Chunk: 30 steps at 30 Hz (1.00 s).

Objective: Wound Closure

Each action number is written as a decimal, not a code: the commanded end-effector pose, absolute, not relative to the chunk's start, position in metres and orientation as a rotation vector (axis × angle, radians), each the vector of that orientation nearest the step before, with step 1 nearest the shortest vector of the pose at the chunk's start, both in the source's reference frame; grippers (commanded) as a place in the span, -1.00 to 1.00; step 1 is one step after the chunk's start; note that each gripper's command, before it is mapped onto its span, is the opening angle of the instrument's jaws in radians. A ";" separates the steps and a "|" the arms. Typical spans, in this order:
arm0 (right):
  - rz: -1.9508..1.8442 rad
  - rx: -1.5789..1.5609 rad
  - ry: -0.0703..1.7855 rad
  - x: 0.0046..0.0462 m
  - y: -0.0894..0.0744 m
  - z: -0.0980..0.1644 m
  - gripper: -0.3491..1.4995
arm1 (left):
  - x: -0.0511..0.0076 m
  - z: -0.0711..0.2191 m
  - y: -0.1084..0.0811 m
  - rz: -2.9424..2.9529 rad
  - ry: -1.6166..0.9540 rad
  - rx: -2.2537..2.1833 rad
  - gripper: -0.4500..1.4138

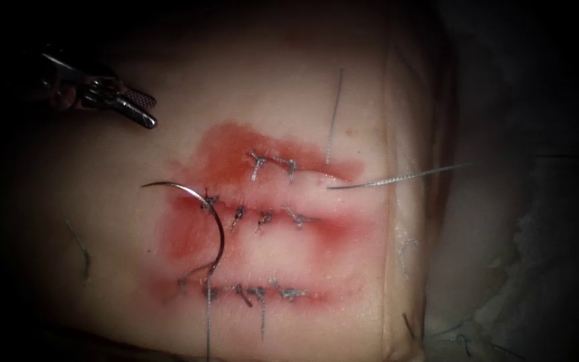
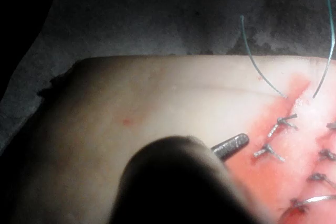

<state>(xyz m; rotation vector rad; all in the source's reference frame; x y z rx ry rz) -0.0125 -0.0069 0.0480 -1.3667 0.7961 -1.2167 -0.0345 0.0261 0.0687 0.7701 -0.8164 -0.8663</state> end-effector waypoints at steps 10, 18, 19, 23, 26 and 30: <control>-1.215 -1.366 0.802 -0.0121 -0.007 0.048 0.96 | -0.0427 0.058 0.026 -0.794 -1.227 1.083 0.14; -1.233 -1.375 0.800 -0.0136 -0.006 0.047 0.96 | -0.0561 0.056 0.021 -0.568 -1.273 1.040 0.44; -1.232 -1.373 0.798 -0.0137 -0.006 0.047 0.96 | -0.0576 0.056 0.021 -0.562 -1.242 1.039 0.44; -1.230 -1.376 0.801 -0.0140 -0.006 0.047 0.94 | -0.0621 0.055 0.021 -0.535 -1.145 1.025 0.51; -1.232 -1.377 0.806 -0.0144 -0.006 0.047 0.94 | -0.0642 0.056 0.021 -0.512 -1.074 1.002 0.59; -1.239 -1.387 0.823 -0.0158 -0.007 0.047 0.91 | -0.0669 0.059 0.023 -0.488 -1.045 0.990 0.57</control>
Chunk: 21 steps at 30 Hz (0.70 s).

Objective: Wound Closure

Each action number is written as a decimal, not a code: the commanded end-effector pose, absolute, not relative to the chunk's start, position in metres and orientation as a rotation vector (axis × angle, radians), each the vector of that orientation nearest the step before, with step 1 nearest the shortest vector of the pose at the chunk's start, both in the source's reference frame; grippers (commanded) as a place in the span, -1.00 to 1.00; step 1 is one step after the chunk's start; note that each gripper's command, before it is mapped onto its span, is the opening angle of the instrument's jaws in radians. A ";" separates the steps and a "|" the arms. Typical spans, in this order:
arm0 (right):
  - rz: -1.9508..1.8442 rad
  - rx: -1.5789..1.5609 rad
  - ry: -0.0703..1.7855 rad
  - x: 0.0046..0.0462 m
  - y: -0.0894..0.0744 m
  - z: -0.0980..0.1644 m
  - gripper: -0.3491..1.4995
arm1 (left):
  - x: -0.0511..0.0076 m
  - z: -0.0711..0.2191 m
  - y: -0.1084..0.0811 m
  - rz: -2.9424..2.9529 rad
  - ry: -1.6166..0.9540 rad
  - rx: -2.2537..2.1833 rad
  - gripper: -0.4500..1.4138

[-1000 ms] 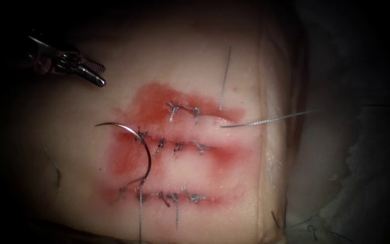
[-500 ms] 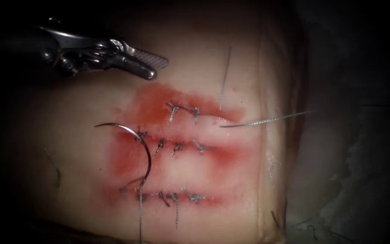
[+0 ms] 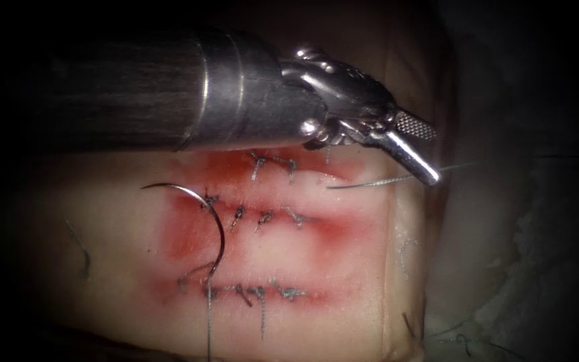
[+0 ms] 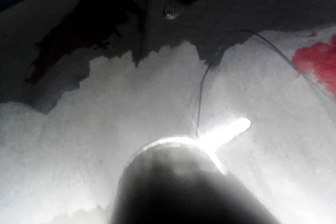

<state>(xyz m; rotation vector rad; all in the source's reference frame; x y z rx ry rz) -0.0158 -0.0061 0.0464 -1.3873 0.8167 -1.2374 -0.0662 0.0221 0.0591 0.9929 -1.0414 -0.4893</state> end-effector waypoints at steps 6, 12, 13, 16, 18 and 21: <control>-1.242 -1.382 0.837 -0.0170 -0.007 0.046 0.91 | -0.0739 0.066 0.029 -0.460 -1.021 1.004 0.59; -1.242 -1.381 0.837 -0.0177 -0.007 0.046 0.91 | -0.0809 0.071 0.033 -0.336 -0.988 1.092 0.48; -1.242 -1.381 0.837 -0.0177 -0.007 0.046 0.91 | -0.0817 0.072 0.033 -0.319 -0.969 1.108 0.48; -1.243 -1.382 0.839 -0.0179 -0.007 0.046 0.91 | -0.0840 0.074 0.032 -0.264 -0.892 1.163 0.46; -1.244 -1.382 0.841 -0.0182 -0.007 0.046 0.91 | -0.0855 0.076 0.031 -0.231 -0.848 1.178 0.44; -1.242 -1.379 0.839 -0.0186 -0.007 0.046 0.91 | -0.0872 0.079 0.029 -0.173 -0.813 1.192 0.46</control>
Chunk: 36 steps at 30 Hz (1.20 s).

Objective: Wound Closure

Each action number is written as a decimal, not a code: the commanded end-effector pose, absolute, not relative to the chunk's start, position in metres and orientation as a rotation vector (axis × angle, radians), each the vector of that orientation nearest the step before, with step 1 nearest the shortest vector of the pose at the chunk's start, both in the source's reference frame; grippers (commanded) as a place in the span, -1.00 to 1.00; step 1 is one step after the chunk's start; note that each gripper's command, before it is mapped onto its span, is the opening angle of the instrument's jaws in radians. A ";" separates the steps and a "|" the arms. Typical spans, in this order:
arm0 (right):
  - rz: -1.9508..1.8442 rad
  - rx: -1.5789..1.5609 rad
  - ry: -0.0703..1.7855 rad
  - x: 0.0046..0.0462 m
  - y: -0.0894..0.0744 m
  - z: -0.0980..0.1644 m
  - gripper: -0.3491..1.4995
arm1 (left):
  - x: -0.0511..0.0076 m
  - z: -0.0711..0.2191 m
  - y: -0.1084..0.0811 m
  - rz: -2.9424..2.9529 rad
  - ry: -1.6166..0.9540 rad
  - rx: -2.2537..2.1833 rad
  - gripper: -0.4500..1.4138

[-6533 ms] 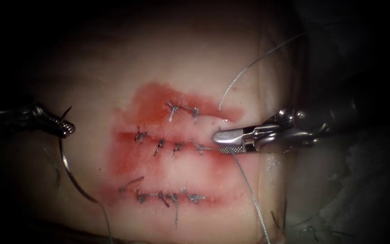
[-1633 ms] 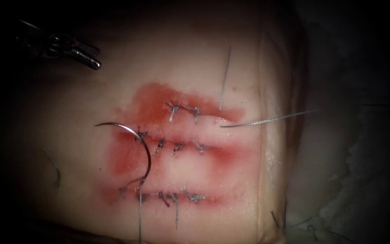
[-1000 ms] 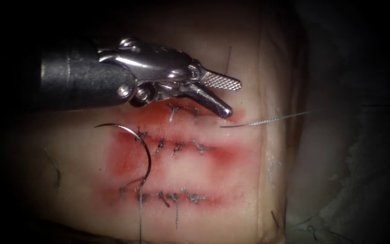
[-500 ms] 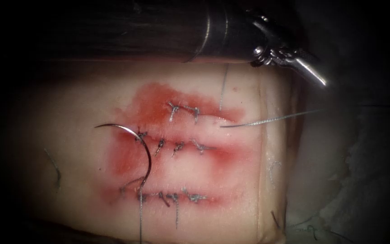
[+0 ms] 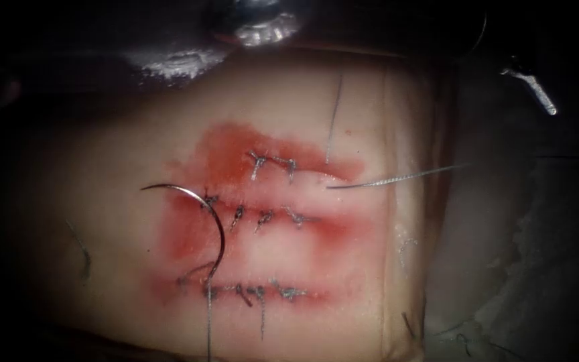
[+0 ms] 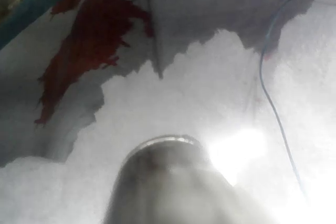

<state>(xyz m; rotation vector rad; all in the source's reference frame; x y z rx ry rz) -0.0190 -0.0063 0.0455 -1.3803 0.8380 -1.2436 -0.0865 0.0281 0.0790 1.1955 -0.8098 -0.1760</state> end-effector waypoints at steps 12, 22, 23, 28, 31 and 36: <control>-1.242 -1.379 0.839 -0.0184 -0.007 0.046 0.91 | -0.0896 0.080 0.026 -0.161 -0.817 1.274 0.32; -1.243 -1.381 0.839 -0.0183 -0.007 0.046 0.91 | -0.0918 0.079 0.026 -0.189 -0.874 1.296 0.33; -1.243 -1.381 0.839 -0.0183 -0.007 0.046 0.91 | -0.0922 0.079 0.026 -0.187 -0.872 1.296 0.35; -1.243 -1.381 0.839 -0.0183 -0.007 0.046 0.91 | -0.0939 0.080 0.024 -0.178 -0.861 1.292 0.37; -1.243 -1.381 0.839 -0.0183 -0.007 0.046 0.91 | -0.0947 0.080 0.023 -0.173 -0.853 1.289 0.37; -1.243 -1.381 0.840 -0.0182 -0.007 0.046 0.91 | -0.0955 0.081 0.024 -0.176 -0.829 1.268 -0.12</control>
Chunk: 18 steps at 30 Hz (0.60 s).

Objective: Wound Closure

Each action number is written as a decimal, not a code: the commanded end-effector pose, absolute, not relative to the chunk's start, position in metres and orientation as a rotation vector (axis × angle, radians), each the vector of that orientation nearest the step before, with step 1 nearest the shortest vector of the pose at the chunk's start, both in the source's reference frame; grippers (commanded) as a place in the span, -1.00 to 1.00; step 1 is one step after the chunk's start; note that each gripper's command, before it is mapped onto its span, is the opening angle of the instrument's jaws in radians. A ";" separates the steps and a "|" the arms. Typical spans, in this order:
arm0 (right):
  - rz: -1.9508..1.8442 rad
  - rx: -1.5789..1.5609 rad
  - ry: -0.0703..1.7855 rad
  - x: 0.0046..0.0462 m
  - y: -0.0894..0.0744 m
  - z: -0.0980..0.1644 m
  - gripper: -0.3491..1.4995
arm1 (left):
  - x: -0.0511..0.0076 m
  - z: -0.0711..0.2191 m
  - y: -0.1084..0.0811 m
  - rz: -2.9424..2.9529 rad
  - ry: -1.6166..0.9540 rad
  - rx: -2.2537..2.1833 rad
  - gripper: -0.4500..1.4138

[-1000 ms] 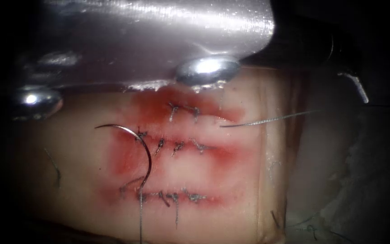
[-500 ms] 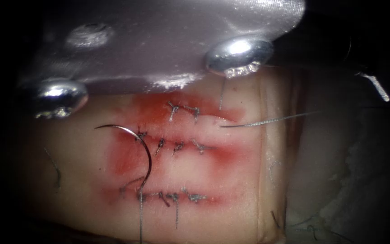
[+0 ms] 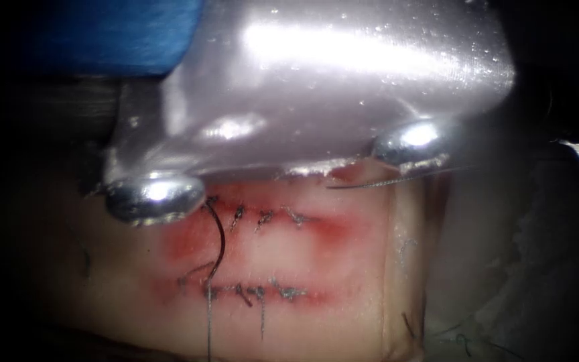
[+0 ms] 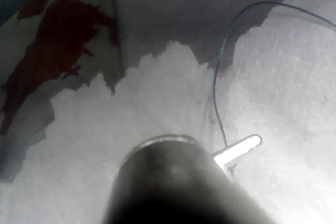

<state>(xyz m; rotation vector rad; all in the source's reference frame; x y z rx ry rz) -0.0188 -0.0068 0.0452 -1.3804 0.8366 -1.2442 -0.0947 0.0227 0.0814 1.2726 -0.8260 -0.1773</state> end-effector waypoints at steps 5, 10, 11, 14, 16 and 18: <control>-1.248 -1.385 0.836 -0.0180 -0.008 0.045 0.91 | -0.0958 0.082 0.024 -0.178 -0.797 1.239 -1.00; -1.248 -1.385 0.837 -0.0181 -0.008 0.045 0.91 | -0.0951 0.082 0.024 -0.171 -0.796 1.242 -1.00; -1.248 -1.385 0.837 -0.0181 -0.008 0.045 0.91 | -0.0949 0.082 0.024 -0.169 -0.796 1.243 -1.00; -1.248 -1.385 0.837 -0.0180 -0.008 0.045 0.89 | -0.0939 0.082 0.025 -0.171 -0.800 1.238 -1.00; -1.243 -1.381 0.840 -0.0180 -0.008 0.045 0.89 | -0.0932 0.083 0.025 -0.174 -0.805 1.231 -1.00; -1.243 -1.381 0.840 -0.0179 -0.008 0.045 0.89 | -0.0925 0.083 0.025 -0.181 -0.805 1.228 -1.00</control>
